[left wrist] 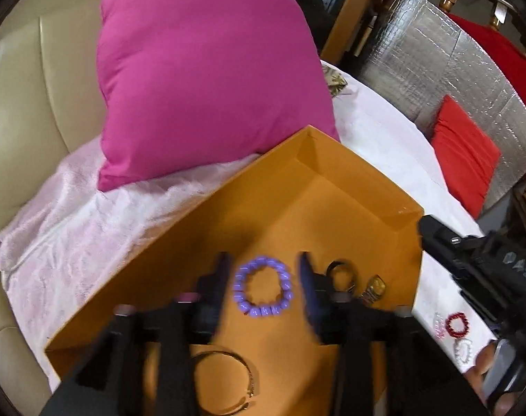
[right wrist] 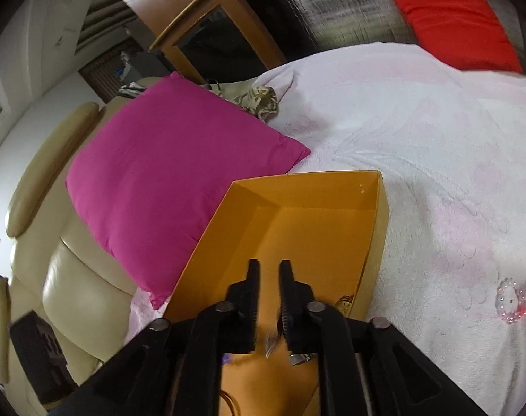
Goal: Organize jewelry
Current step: 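Carry the purple bracelet and black clip into the orange box and release both, then grasp the white pearl bracelet with the left tool while the right tool grasps the black rubber ring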
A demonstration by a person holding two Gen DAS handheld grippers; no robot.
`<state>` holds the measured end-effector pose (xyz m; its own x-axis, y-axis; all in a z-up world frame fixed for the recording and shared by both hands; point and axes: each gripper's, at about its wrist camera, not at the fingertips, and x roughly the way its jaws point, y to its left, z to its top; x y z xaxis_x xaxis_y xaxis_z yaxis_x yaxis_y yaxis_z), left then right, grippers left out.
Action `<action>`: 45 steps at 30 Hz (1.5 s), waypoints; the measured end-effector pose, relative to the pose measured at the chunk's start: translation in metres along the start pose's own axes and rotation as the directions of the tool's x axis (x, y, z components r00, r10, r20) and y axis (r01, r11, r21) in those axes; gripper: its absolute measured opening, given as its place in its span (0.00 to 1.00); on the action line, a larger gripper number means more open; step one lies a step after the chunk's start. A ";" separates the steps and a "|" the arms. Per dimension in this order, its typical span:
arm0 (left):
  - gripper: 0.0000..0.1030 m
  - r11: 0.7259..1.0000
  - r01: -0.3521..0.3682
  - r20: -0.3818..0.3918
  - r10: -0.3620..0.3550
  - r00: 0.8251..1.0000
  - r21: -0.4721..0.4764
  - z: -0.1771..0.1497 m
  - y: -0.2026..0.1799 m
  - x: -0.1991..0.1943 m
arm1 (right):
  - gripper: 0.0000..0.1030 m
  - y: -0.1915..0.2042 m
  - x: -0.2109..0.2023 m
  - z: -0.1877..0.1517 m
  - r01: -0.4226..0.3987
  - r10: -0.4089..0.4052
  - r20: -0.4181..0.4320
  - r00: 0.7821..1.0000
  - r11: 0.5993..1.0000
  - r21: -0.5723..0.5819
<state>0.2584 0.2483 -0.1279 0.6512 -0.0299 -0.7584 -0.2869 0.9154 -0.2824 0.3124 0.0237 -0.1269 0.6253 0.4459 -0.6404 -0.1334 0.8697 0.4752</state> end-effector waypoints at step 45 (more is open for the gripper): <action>0.73 0.771 0.222 -0.056 -0.236 0.970 0.597 -0.154 -0.241 -0.049 | 0.64 -0.387 -0.318 -0.061 0.019 -0.247 0.262 0.933 0.762 0.648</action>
<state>0.1869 -0.0327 -0.1130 0.6603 -0.2678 -0.7016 0.3430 0.9387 -0.0355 0.1184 -0.4416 -0.1441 0.8178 0.1461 -0.5567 0.4085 0.5341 0.7402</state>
